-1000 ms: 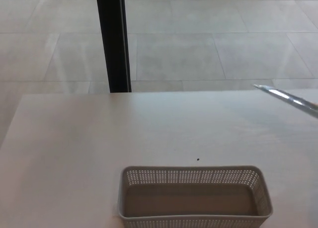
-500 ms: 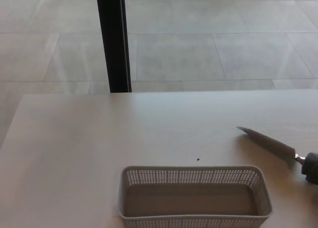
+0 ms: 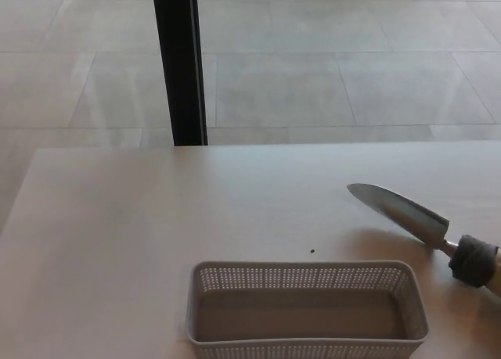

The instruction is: A garden tool is kept on the righthand side and a container is kept on the lefthand side on a desk infront of the robot. the robot uses its right hand to pick up the garden tool and makes a scooping motion inside the container

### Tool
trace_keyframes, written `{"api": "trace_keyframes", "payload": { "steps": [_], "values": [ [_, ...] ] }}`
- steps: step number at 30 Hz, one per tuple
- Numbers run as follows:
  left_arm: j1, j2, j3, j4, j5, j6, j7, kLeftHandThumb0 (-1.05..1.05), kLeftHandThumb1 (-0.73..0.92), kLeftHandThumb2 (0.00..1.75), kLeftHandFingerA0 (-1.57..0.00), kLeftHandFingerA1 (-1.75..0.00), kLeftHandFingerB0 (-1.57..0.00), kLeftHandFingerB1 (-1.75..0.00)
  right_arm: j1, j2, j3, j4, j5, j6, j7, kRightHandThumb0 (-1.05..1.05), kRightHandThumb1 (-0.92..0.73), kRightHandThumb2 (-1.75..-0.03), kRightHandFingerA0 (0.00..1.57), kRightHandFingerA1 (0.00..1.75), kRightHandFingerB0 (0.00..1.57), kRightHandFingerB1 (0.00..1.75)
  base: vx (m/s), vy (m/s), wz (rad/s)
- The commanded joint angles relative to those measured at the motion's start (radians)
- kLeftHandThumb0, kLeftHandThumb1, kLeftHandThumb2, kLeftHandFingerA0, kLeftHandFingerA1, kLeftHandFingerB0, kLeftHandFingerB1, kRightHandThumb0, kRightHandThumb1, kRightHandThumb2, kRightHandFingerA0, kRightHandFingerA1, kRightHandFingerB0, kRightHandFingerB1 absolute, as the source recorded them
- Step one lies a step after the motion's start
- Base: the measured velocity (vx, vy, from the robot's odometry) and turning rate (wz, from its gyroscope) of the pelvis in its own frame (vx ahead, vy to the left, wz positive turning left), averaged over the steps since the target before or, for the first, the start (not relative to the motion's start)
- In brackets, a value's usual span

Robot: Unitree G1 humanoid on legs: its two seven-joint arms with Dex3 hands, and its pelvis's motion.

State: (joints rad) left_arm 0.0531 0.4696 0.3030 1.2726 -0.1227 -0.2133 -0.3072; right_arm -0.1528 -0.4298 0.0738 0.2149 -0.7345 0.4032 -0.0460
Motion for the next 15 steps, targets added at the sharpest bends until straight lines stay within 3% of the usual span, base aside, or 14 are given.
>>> {"api": "trace_keyframes", "payload": {
  "steps": [1, 3, 4, 8, 15],
  "values": [
    [0.004, 0.007, 0.006, 0.008, 0.001, -0.007, 0.006, -0.17, -0.31, 0.74, -1.07, -1.12, -1.00, -1.04, 0.044, -0.118, 0.024, -0.115, 0.031, 0.073, 0.265, -0.93, -0.82, -0.66, 0.00, 0.00, 0.00, 0.00, 0.00, 0.000, 0.00],
    [0.005, 0.007, 0.006, 0.008, 0.001, -0.009, 0.006, -0.17, -0.31, 0.74, -1.06, -1.13, -1.01, -1.05, 0.052, -0.125, 0.018, -0.128, 0.044, 0.076, 0.279, -0.95, -0.84, -0.65, 0.00, 0.00, 0.00, 0.00, 0.00, 0.000, 0.00],
    [0.006, 0.008, 0.006, 0.004, 0.000, -0.009, 0.001, -0.16, -0.31, 0.74, -1.09, -1.12, -1.01, -1.05, 0.062, -0.133, 0.006, -0.143, 0.058, 0.075, 0.291, -0.96, -0.83, -0.76, 0.00, 0.00, 0.00, 0.00, 0.00, 0.000, 0.00],
    [0.012, 0.011, 0.010, -0.003, -0.007, -0.013, -0.013, -0.17, -0.31, 0.73, -1.10, -1.13, -1.02, -1.05, 0.104, -0.166, -0.039, -0.199, 0.105, 0.047, 0.316, -1.05, -0.88, -0.67, 0.00, 0.00, 0.00, 0.00, 0.00, 0.000, 0.00],
    [0.011, 0.012, 0.009, 0.001, -0.002, -0.011, -0.006, -0.17, -0.31, 0.74, -1.07, -1.13, -1.02, -1.05, 0.167, -0.229, -0.123, -0.254, 0.159, 0.026, 0.352, -1.05, -0.90, -0.68, 0.00, 0.00, 0.00, 0.00, 0.00, 0.000, 0.00]
  ]
}}
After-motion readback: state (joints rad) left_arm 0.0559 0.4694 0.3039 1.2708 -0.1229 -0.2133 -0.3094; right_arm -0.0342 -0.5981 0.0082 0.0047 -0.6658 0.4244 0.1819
